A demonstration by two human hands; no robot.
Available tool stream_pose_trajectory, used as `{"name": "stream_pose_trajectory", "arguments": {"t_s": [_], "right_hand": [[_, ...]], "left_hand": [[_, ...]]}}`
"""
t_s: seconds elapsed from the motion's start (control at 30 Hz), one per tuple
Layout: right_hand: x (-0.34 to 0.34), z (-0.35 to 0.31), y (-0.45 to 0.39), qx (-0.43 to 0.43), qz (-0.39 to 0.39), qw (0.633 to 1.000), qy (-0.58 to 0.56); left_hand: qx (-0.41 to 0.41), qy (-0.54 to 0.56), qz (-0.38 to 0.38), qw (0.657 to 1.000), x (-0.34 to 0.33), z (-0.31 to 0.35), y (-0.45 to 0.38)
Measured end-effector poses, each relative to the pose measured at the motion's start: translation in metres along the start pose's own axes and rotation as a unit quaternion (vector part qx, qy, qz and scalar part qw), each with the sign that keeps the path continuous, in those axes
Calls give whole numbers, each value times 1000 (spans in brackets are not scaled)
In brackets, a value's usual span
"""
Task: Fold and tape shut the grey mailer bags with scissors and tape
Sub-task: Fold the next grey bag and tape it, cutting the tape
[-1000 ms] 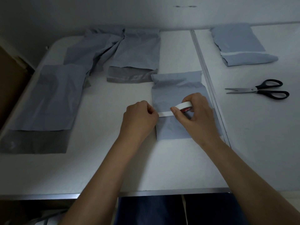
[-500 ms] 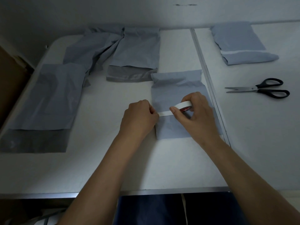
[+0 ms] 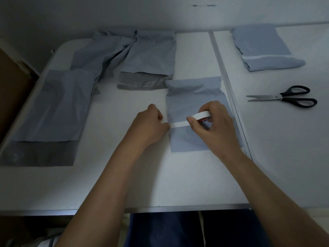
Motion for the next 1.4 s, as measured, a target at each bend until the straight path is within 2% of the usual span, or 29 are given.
{"name": "stream_pose_trajectory", "arguments": {"t_s": [0.07,0.2,0.27,0.33,0.4,0.5,0.63,0.87,1.1,1.23,1.4], "right_hand": [[0,0,0,-6,-1,1000,-3],[1,0,0,-12,0,1000,-12],[2,1,0,-14,-1,1000,-16],[2,0,0,-13,0,1000,-15],[2,0,0,-9,3,1000,-13],[3,-2,0,0,5,1000,-12],[3,-3,0,3,5,1000,-13],[2,1,-3,-9,-12,1000,-22],[2,2,-22,-30,-144,989,24],[5,0,-28,-38,-227,973,-9],[3,3,-34,-60,-291,955,-21]], "left_hand": [[9,-2,8,1000,5,-5,1],[12,-5,78,997,24,-16,14],[-41,-13,126,991,28,-7,23],[-142,-39,156,977,20,16,32],[-224,-71,148,961,1,35,37],[-267,-124,137,946,-22,46,37],[-268,-165,153,937,-36,45,37],[-248,-163,170,939,-37,37,40],[-232,-228,183,928,-43,39,44],[-227,-254,196,920,-46,41,45],[-227,-292,214,904,-48,48,52]]}}
Point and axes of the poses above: each hand's wrist, its own y-axis away from the middle knuckle, its own x-axis out of the back of the hand, z = x × y, the point moved 9 cm from there along -y, towards the middle knuckle, and after that the axes turned 15 degrees about -z, right-handed, at the moved point
